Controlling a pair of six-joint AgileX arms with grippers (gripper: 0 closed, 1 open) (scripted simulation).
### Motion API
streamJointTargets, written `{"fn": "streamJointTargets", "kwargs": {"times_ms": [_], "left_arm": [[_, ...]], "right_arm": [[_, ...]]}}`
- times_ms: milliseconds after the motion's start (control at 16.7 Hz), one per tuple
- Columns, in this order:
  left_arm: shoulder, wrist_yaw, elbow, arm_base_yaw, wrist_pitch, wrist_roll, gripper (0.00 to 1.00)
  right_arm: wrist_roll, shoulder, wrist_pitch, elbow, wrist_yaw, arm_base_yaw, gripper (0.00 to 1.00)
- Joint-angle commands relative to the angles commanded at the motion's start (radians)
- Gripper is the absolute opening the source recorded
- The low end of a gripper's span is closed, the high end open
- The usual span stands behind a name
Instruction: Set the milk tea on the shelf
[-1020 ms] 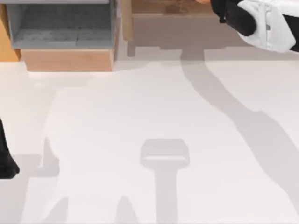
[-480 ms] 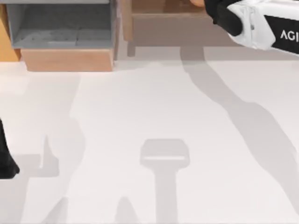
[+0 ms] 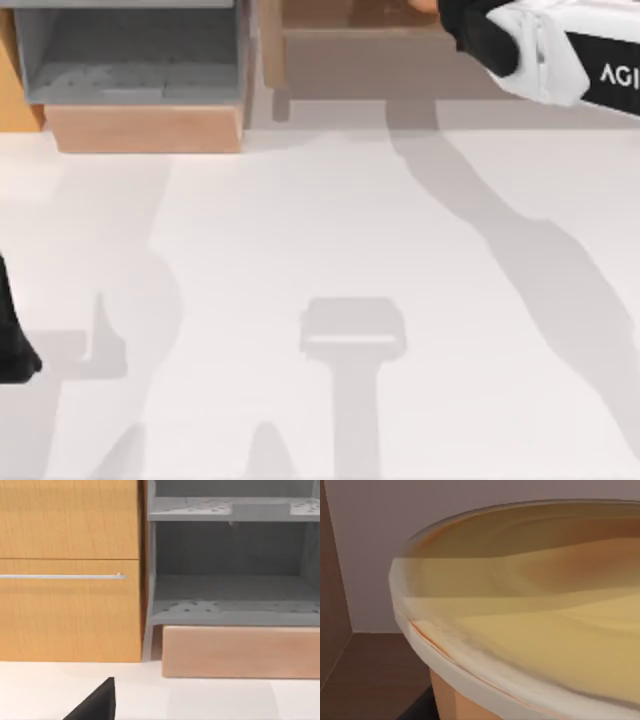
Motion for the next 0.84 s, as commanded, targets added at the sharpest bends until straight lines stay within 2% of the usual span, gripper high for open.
{"fn": "streamJointTargets", "kwargs": {"times_ms": [480, 840], "left_arm": [[0.000, 0.000, 0.000, 0.000, 0.000, 0.000, 1.00], [0.000, 0.000, 0.000, 0.000, 0.000, 0.000, 1.00]], "right_arm": [[0.000, 0.000, 0.000, 0.000, 0.000, 0.000, 0.98], [0.000, 0.000, 0.000, 0.000, 0.000, 0.000, 1.00]]}}
